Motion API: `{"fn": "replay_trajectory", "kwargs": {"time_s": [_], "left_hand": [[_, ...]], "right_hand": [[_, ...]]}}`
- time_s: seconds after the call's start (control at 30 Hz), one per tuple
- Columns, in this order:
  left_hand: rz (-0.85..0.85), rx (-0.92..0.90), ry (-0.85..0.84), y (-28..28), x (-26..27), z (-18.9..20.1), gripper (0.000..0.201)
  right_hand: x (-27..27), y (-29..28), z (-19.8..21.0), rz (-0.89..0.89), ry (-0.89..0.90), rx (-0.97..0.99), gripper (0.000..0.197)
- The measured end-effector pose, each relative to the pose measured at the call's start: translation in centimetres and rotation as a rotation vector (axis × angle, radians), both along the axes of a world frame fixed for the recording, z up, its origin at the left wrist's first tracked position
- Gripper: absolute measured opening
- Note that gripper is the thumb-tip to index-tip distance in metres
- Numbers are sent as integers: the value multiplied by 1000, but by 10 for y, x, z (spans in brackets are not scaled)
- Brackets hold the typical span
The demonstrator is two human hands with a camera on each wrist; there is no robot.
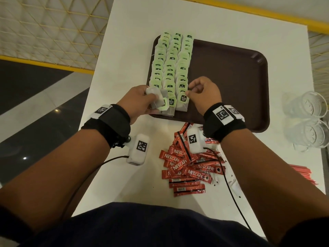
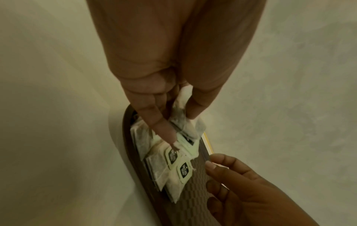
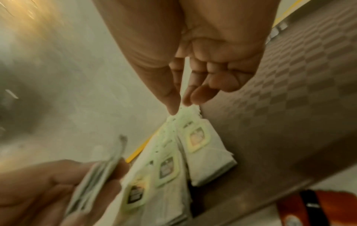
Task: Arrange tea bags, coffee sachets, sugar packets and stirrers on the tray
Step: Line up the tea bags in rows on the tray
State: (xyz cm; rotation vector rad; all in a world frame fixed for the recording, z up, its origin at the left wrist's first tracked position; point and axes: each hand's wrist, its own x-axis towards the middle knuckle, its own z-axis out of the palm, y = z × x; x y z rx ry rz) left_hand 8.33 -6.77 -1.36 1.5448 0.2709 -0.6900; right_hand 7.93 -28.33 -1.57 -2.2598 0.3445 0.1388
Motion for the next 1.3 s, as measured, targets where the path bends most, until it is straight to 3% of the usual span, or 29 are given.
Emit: {"fn": "replay_trajectory", "kwargs": {"time_s": [0.13,0.23,0.33,0.47,0.57,0.73,0.93,1.07,1.3], "left_hand": [[12,-53,-34,-7,-2,4,25],[7,-15,-116,-13,-3,6,15],[-1,7,-136,-16,-4,7,20],[-15,19,-119,-18,-9,8,20],[17,34,-104,-17,-12,7,31],[28,117,-139,-13,-15,6,32],[-8,160,-160,-10,-20,5,27],[-18,166,-150,-8,-21,3,26],[-27,149,-175,-4,-28,2,30]], "right_hand": [[-15,9,20,189,12,142,5],[-23,15,23,216,179,236,23],[-28,16,21,161,225,311,21],[-31,9,20,-29,156,527,6],[-28,-5,20,-134,79,559,10],[-22,-21,19,-138,45,496,18],[-25,-17,9,149,111,166,11],[-21,-7,-3,250,95,-4,13],[-11,-1,-4,198,55,-131,14]]}}
